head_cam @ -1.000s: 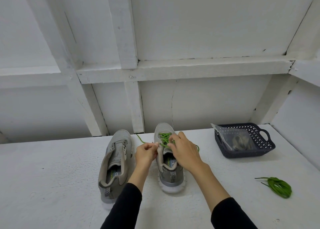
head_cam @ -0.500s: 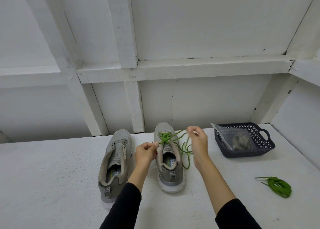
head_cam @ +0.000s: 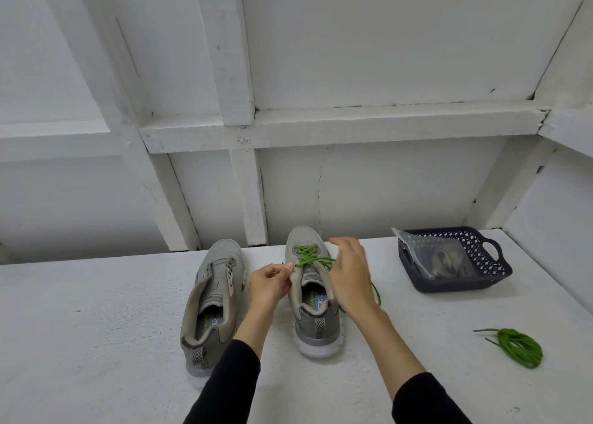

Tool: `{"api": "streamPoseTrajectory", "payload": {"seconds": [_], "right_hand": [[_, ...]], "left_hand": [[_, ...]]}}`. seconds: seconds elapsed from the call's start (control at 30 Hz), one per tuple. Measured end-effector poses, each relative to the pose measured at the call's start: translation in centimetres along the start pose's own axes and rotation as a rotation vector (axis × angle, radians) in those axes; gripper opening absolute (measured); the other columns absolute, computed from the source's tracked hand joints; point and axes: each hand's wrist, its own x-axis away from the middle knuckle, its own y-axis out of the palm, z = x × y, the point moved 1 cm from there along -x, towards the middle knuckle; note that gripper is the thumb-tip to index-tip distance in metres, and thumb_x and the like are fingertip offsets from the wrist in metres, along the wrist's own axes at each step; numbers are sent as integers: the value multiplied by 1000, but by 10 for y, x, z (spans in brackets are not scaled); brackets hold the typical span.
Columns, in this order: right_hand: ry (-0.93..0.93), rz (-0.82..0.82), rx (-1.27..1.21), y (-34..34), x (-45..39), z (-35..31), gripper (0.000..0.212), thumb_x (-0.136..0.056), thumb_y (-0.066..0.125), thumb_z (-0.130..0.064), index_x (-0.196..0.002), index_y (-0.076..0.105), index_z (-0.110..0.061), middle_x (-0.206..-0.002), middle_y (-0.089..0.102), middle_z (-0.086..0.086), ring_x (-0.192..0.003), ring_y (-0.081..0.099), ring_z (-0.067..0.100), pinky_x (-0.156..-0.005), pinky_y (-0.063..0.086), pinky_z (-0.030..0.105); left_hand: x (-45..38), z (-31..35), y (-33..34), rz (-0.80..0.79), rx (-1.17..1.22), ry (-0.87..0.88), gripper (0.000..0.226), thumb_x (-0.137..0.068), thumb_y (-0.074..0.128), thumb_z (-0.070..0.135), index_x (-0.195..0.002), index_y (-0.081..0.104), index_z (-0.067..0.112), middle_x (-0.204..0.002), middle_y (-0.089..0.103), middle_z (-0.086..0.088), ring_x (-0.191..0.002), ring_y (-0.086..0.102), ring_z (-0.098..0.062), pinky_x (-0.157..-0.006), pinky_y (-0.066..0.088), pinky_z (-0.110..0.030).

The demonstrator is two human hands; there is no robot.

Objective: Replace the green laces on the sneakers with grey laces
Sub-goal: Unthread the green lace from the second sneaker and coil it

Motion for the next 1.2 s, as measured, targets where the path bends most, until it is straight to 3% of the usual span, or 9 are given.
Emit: {"api": "streamPoseTrajectory", "payload": {"seconds": [0.13,0.37,0.57,0.63,0.7,0.8,0.9,1.0,1.2], "right_hand": [[-248,-210,177,15,-5,-10,29,-100,44,-16,-122,63,-15,-130,47,1,-121,39,19,-101,37,32],[-124,-262,240,25,-11,-5,17,-99,45,-20,-107,60,-15,-129,48,-1,-120,36,22,-96,31,36],[725,-77,-1287,7,-16,2,30,-103,34,-11,-81,53,-11,-101,66,13,-100,61,27,-97,42,37],[812,31,-1418,-4,-19,19,31,-106,30,-15,-79,45,-14,-89,64,10,-81,61,22,-82,46,36],[798,140,-1232,-13,-19,32,24,-104,37,-13,-84,49,-10,-81,61,9,-64,55,19,-62,45,28],[732,152,-704,-11,-10,53,14,-100,47,-14,-93,56,-5,-81,62,8,-61,50,16,-62,45,29],[666,-8,-291,-1,1,66,11,-95,50,-14,-93,59,-9,-99,67,10,-87,59,25,-76,49,36],[578,-131,48,7,8,55,14,-92,53,-21,-106,55,-19,-113,50,1,-118,42,29,-94,37,39],[148,-42,-120,12,8,9,12,-95,56,-30,-92,55,-18,-96,48,-3,-95,44,15,-75,31,25]], "left_hand": [[2,0,0,-7,20,-9,13,-90,68,11,-91,69,-2,-77,67,-10,-64,61,-13,-52,50,-13],[3,2,1,-5,49,-22,11,-90,68,9,-91,69,-2,-76,67,-9,-61,62,-9,-52,51,-13],[3,2,0,-3,49,-31,11,-91,66,8,-91,68,-2,-75,65,-7,-55,62,-4,-50,49,-12],[3,1,-1,2,47,-32,12,-91,66,9,-93,69,-3,-75,66,-7,-57,63,-6,-51,50,-12],[2,1,-2,3,47,-31,12,-90,67,9,-93,70,-3,-75,67,-6,-57,64,-5,-52,50,-12],[2,1,-1,4,34,-23,12,-90,67,9,-91,70,-2,-74,66,-6,-58,62,-7,-51,50,-13],[2,0,0,3,21,-13,12,-91,66,9,-90,69,-3,-71,64,-6,-54,60,-5,-50,49,-12],[1,-1,0,5,2,-8,12,-91,67,9,-89,69,-2,-69,64,-5,-51,60,-3,-49,48,-12],[-2,-2,0,0,-44,44,13,-91,65,7,-90,67,-6,-69,61,-9,-44,56,0,-46,45,-12]]}}
